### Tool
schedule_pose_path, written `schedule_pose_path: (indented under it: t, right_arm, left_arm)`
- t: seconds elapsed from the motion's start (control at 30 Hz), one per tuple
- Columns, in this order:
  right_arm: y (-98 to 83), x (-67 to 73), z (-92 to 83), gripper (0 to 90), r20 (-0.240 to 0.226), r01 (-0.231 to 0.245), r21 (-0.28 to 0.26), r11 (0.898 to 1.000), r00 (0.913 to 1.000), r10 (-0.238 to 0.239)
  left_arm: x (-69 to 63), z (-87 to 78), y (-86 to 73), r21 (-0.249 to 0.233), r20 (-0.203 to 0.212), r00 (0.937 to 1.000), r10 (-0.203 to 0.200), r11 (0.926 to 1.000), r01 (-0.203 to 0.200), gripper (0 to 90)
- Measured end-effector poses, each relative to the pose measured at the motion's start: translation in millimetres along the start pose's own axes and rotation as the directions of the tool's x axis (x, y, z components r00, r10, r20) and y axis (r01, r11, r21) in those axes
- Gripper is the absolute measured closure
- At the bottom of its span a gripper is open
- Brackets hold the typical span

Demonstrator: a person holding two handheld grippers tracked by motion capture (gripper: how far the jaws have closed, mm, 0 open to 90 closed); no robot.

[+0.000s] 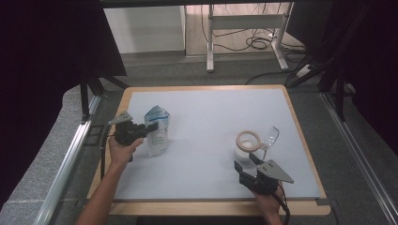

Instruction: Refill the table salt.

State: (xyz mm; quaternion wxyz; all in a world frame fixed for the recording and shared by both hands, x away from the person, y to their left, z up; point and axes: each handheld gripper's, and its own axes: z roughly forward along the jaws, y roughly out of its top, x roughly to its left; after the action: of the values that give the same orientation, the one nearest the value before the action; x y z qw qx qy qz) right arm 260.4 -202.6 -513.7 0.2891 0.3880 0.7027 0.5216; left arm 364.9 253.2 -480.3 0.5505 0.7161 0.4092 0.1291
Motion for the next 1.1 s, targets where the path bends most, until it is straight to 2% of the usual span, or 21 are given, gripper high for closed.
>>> schedule_pose_path:
  t: [0.1,0.23,0.33,0.5,0.63,0.8,0.9,1.1]
  right_arm:
    - [0.3,0.3,-0.3,35.5,0.0,0.002,-0.002,1.0,1.0,-0.002]
    - [0.6,-0.1,-0.8,35.5,0.001,0.001,-0.004,1.0,1.0,-0.001]
    - [1.0,0.0,-1.5,35.5,0.0,0.0,-0.007,1.0,1.0,0.0]
    - [2.0,1.0,-1.2,35.5,-0.002,0.003,-0.012,1.0,1.0,-0.003]
    - [2.4,1.8,-2.2,35.5,-0.005,0.001,-0.014,1.0,1.0,-0.002]
    - [5.5,0.6,-9.0,36.0,-0.005,0.009,-0.037,0.999,0.9999,-0.009]
    - [8.1,-1.8,-15.9,40.9,0.003,0.021,-0.051,0.998,0.9998,-0.021]
    - [11.5,-12.0,-30.1,49.9,-0.014,0.007,-0.071,0.997,0.9999,-0.008]
  left_arm:
    - [0.0,2.6,0.4,0.009,0.003,0.9999,0.011,0.9999,-0.011,70.0]
    - [1.3,5.7,-0.5,0.015,0.006,1.0,0.006,0.9999,-0.006,56.9]
    - [-1.0,5.1,-2.3,0.015,-0.008,0.9998,0.018,0.9997,-0.018,49.3]
    - [-3.5,0.7,-6.4,0.033,-0.001,0.9998,0.02,0.9992,-0.02,37.0]
    - [-6.0,-4.7,-13.3,0.051,-0.013,0.9996,0.027,0.9984,-0.026,32.4]
    - [-8.0,-12.3,-24.2,0.068,-0.048,0.9984,0.029,0.9974,-0.025,28.5]
    - [-7.1,-15.4,-30.3,0.078,-0.045,0.9988,0.017,0.9969,-0.014,26.6]
    - [-6.1,-17.9,-38.6,0.086,-0.041,0.9992,-0.003,0.9963,0.007,25.4]
